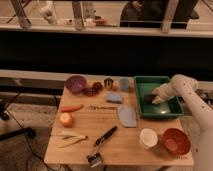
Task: Wipe tray with eraser
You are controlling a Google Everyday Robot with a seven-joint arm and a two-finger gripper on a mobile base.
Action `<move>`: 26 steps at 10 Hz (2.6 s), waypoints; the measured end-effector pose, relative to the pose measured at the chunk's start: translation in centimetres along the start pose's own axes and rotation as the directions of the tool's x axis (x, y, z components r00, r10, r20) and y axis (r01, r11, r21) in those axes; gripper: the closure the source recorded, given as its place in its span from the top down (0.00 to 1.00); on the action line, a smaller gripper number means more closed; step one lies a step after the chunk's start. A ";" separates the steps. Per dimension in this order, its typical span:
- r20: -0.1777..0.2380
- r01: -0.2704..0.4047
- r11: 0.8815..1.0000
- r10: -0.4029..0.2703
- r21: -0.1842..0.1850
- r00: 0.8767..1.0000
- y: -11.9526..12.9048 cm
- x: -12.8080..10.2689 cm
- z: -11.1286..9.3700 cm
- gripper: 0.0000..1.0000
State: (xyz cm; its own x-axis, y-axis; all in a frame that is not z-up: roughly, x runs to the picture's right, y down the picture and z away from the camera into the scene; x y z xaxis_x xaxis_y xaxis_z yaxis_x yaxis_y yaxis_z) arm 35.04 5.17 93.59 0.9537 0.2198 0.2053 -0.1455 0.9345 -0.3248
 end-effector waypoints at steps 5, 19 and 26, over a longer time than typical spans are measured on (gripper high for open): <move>-0.024 -0.051 0.998 0.051 -0.033 0.998 2.8 1.4 -2.5 0.00; -0.050 -0.105 0.994 0.105 -0.002 0.993 -3.3 2.2 -0.1 0.00; 0.021 -0.060 0.994 0.058 0.090 0.998 -7.4 0.6 3.1 0.00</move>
State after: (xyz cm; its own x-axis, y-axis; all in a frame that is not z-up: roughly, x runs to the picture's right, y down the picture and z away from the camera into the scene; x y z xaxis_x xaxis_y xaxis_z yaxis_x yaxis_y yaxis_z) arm 35.92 -0.75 98.95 0.9379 0.2798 0.2050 -0.2257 0.9411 -0.2517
